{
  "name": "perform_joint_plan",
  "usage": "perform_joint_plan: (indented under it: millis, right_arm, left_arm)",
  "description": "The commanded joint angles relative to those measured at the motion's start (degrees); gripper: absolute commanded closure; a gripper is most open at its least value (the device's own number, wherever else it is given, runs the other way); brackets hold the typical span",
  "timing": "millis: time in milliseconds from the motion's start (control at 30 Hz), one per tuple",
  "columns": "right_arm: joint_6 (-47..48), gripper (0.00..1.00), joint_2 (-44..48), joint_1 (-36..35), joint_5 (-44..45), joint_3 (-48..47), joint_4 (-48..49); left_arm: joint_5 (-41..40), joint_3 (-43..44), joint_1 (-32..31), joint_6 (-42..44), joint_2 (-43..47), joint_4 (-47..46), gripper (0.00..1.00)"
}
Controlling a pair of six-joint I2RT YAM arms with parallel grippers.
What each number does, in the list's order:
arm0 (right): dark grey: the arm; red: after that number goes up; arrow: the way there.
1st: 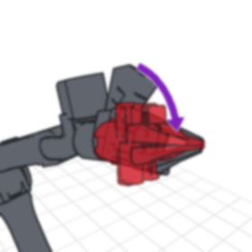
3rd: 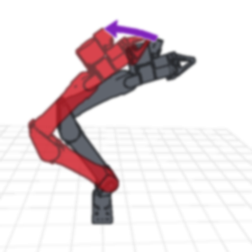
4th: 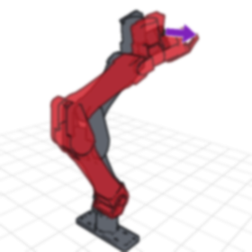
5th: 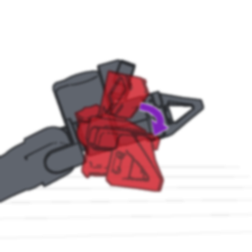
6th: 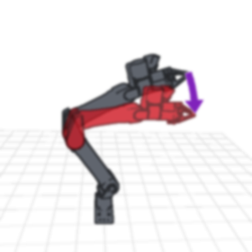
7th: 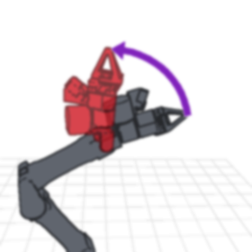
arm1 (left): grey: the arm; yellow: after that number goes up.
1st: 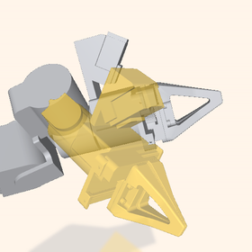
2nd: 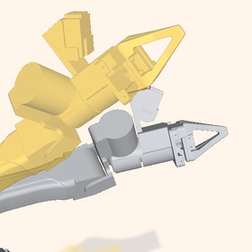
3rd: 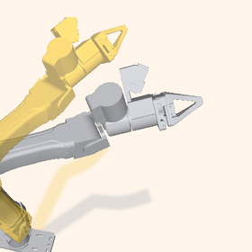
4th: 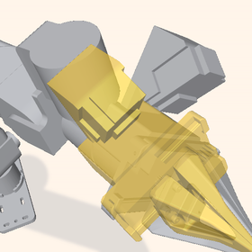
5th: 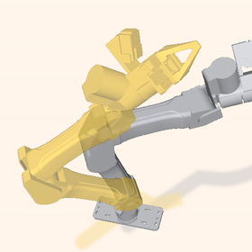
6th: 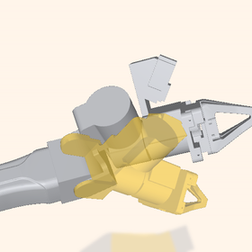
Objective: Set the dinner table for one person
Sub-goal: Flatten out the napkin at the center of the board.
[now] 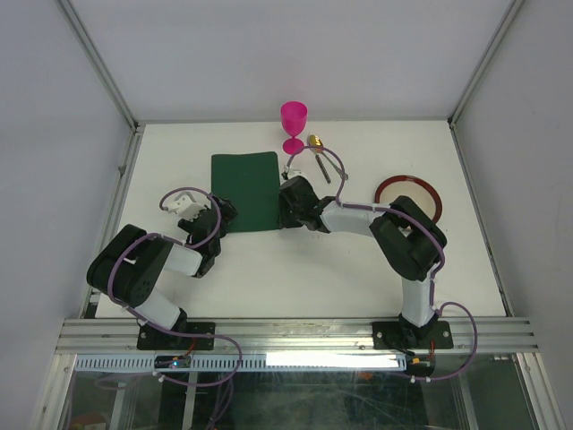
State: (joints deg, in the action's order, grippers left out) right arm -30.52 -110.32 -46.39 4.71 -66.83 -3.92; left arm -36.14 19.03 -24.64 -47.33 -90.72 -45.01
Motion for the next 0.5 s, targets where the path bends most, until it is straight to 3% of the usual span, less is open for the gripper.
perform_joint_plan:
  millis: [0,467]
  right_arm:
    - [-2.50,0.75,2.07,-1.07,-5.24,-0.13,8.30]
    - [-3.66,0.78,4.39,-1.07,-7.45,1.17,12.85]
  left_arm:
    - [2.57,-0.32,-0.41,-1.13,-0.31,-0.01,0.02]
    - [2.91,-0.74,-0.46,-1.82,-0.85,-0.54,0.02]
